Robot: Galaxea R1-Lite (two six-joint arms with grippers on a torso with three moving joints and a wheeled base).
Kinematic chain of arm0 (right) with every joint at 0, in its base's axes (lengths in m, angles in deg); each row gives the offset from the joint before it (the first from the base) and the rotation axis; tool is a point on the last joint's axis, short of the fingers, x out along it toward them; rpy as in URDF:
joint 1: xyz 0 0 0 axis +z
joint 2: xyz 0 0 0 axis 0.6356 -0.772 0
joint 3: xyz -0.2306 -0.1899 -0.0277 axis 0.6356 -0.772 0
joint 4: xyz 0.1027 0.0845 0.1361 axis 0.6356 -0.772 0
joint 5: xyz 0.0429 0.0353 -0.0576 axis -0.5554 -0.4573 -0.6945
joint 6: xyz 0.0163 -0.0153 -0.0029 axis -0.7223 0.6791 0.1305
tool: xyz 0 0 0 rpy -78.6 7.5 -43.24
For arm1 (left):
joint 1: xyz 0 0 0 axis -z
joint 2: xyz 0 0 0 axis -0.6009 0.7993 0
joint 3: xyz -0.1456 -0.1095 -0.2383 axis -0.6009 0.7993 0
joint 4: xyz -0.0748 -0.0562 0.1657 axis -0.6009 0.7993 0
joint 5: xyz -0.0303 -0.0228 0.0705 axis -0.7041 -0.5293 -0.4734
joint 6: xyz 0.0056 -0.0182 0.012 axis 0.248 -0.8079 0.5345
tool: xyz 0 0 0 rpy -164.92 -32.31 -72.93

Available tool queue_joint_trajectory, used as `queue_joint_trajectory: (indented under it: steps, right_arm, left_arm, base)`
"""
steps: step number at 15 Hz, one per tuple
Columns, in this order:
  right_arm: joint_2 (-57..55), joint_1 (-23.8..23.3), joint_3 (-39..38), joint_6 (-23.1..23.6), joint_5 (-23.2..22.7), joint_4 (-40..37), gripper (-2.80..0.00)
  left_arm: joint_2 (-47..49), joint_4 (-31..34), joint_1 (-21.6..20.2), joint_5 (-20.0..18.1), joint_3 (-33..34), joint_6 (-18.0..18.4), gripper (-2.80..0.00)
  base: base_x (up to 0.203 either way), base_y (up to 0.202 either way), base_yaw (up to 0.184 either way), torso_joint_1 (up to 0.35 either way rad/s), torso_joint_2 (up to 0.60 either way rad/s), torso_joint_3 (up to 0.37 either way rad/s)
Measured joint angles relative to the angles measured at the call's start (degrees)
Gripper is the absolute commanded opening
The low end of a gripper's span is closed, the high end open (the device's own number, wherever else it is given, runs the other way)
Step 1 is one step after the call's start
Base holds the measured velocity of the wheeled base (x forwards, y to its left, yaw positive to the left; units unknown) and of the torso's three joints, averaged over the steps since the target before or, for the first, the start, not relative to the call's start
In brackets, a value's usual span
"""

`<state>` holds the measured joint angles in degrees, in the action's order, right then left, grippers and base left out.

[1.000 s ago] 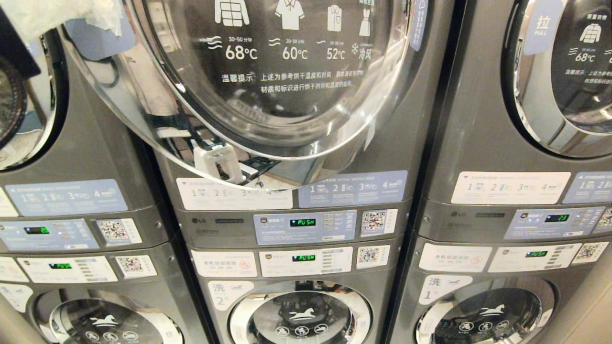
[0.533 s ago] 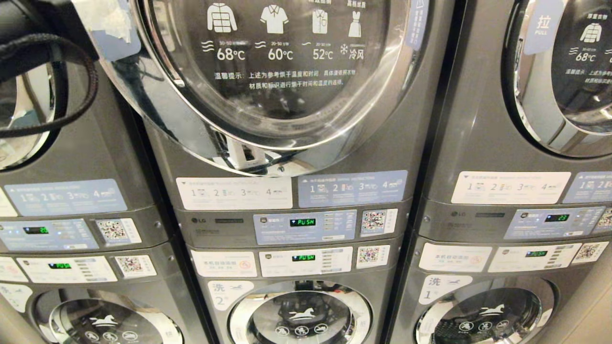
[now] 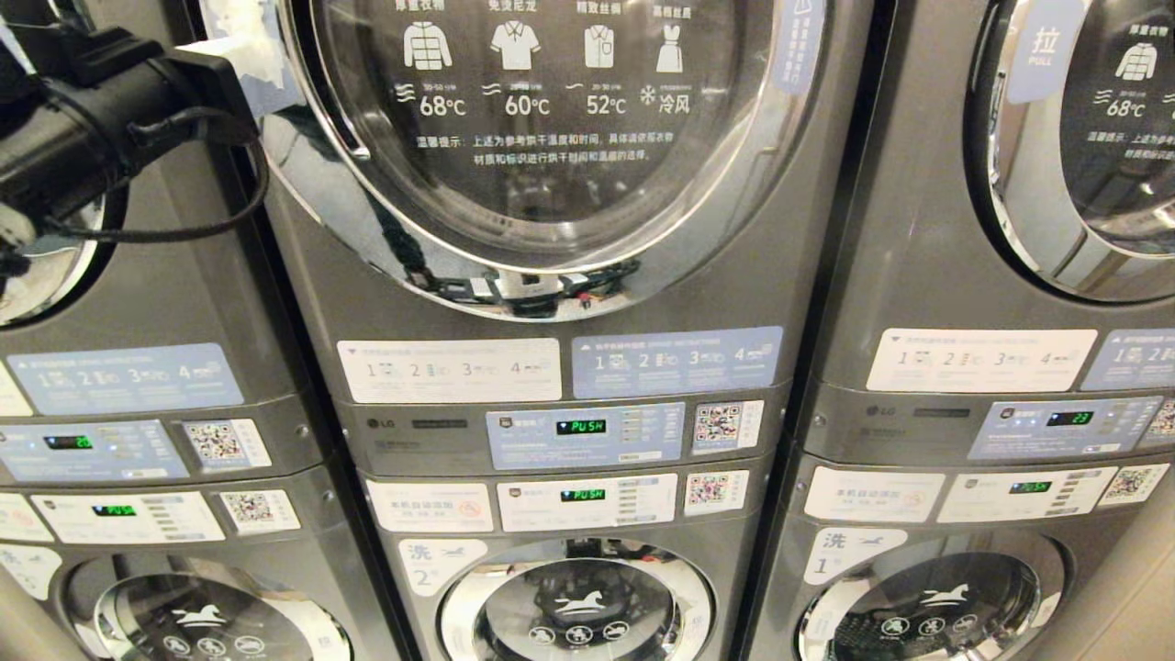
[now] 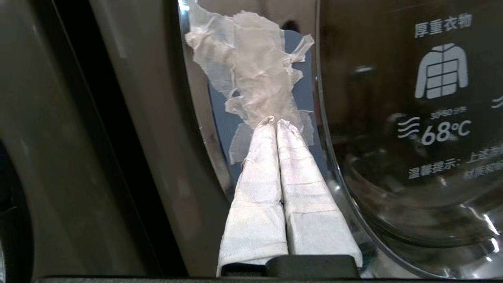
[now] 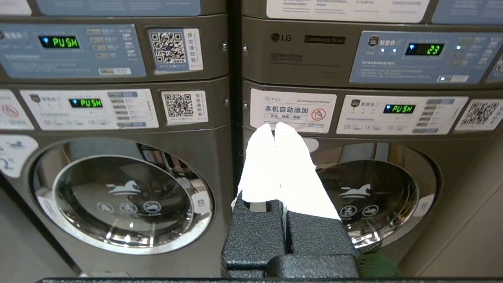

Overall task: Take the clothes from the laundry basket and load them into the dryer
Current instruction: Close the dryer

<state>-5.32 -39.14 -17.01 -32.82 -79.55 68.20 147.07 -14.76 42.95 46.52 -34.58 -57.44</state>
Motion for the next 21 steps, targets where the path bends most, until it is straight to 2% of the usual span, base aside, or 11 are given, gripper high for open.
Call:
queue_joint_trajectory:
  steps: [8, 21]
  right_arm:
    - [0.0, 0.0, 0.0, -1.0, 0.3, 0.1, -2.80]
    - [0.0, 0.0, 0.0, -1.0, 0.4, 0.1, -2.80]
  left_arm:
    - [13.6, -0.3, -0.7, -0.5, -15.5, -0.5, -2.80]
    - [20.4, -1.4, -0.7, -0.5, -17.5, -1.2, -2.80]
  base:
    - [0.000, 0.000, 0.000, 0.000, 0.00, 0.000]
    - [0.000, 0.000, 0.000, 0.000, 0.00, 0.000]
